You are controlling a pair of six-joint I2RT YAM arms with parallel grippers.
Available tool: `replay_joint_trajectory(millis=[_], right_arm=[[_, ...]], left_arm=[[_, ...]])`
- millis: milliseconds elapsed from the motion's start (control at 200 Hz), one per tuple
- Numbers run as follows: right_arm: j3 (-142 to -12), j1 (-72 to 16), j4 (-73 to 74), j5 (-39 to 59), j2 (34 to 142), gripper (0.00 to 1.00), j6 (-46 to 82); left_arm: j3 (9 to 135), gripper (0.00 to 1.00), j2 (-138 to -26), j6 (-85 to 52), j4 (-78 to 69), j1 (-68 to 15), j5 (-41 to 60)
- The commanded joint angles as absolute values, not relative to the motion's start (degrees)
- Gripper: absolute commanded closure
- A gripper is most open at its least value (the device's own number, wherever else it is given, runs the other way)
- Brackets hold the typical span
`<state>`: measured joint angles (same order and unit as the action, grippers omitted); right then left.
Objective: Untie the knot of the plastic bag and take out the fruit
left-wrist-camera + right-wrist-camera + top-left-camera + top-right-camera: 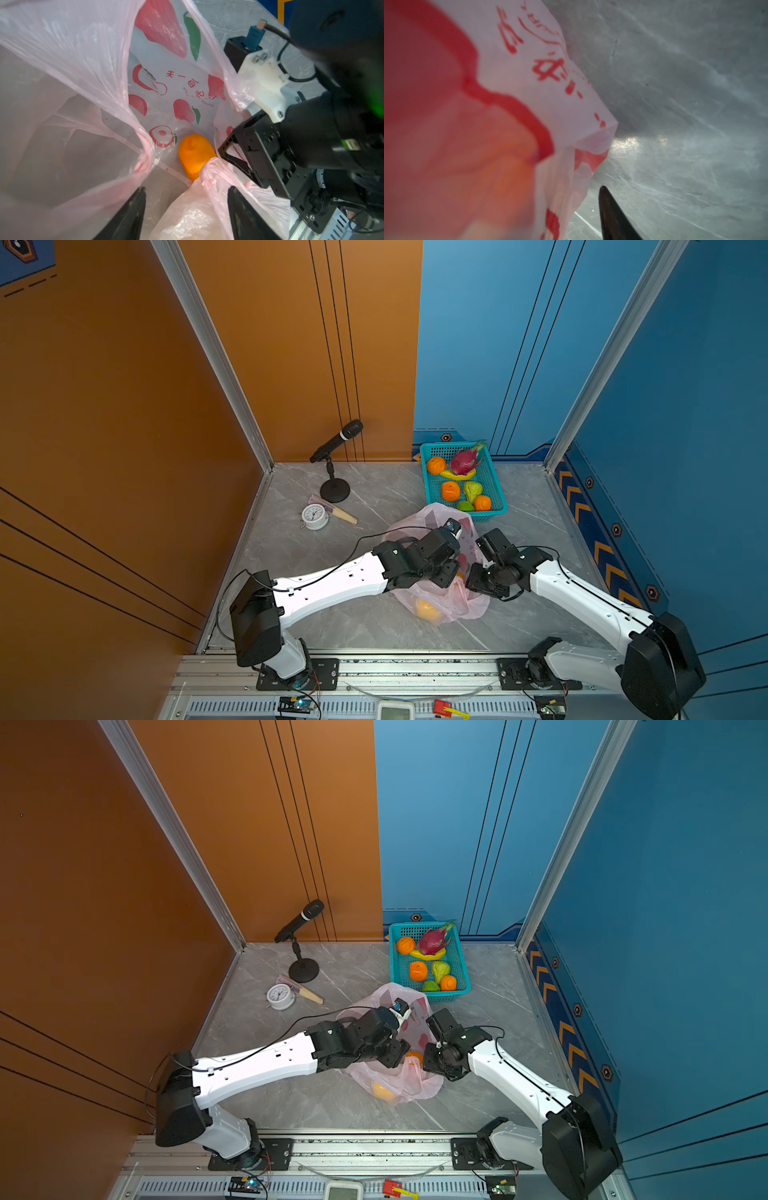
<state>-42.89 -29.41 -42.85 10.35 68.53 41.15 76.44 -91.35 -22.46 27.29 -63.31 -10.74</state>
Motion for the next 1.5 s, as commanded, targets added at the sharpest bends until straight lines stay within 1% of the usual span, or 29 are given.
replay_joint_trajectory(millis=[0, 100, 320, 501, 601, 706, 916, 1101, 1186, 1322, 1372, 1497], right_arm=[[-40.48, -28.92, -42.91, 12.84, 66.56, 0.59, 39.20], [-38.43, -28.91, -41.84, 14.40, 65.89, 0.58, 39.07], [-35.66, -28.83, -38.50, 14.63, 64.73, 0.56, 39.02], [-35.07, -28.63, -38.14, 14.16, 65.21, 0.55, 38.80], [-34.64, -28.57, -38.17, 13.71, 64.82, 0.54, 39.47], [-34.41, -28.47, -38.41, 13.20, 64.17, 0.53, 39.98], [-34.10, -28.17, -38.86, 12.09, 63.04, 0.53, 40.69], [-33.75, -27.78, -40.08, 11.65, 61.81, 0.53, 40.63], [-33.98, -27.23, -40.20, 11.16, 61.41, 0.53, 40.28], [-34.41, -26.10, -40.21, 11.26, 61.77, 0.53, 39.59], [-34.28, -26.02, -40.25, 11.55, 62.11, 0.53, 39.73], [-34.27, -25.93, -40.26, 11.77, 62.12, 0.53, 40.12]], left_arm=[[79.49, 0.36, -93.64, -24.70, 26.68, -64.18, -12.35], [80.80, 0.36, -96.17, -25.97, 26.56, -64.17, -12.38], [83.40, 0.37, -101.52, -26.20, 27.25, -63.48, -10.45], [84.20, 0.41, -105.73, -27.60, 27.52, -62.69, -10.38], [84.84, 0.42, -107.86, -28.31, 27.18, -62.13, -8.03], [85.84, 0.42, -110.07, -27.09, 27.13, -62.05, -4.35], [84.70, 0.42, -111.83, -28.20, 27.15, -61.57, -1.47], [81.77, 0.41, -112.63, -29.09, 27.61, -61.24, 0.34], [81.22, 0.39, -112.94, -28.77, 27.64, -61.32, 1.81], [80.85, 0.38, -113.43, -29.44, 27.62, -61.21, 1.25], [80.94, 0.39, -113.89, -29.87, 27.77, -60.96, 1.31], [81.48, 0.46, -114.12, -29.61, 28.43, -60.97, 0.16]])
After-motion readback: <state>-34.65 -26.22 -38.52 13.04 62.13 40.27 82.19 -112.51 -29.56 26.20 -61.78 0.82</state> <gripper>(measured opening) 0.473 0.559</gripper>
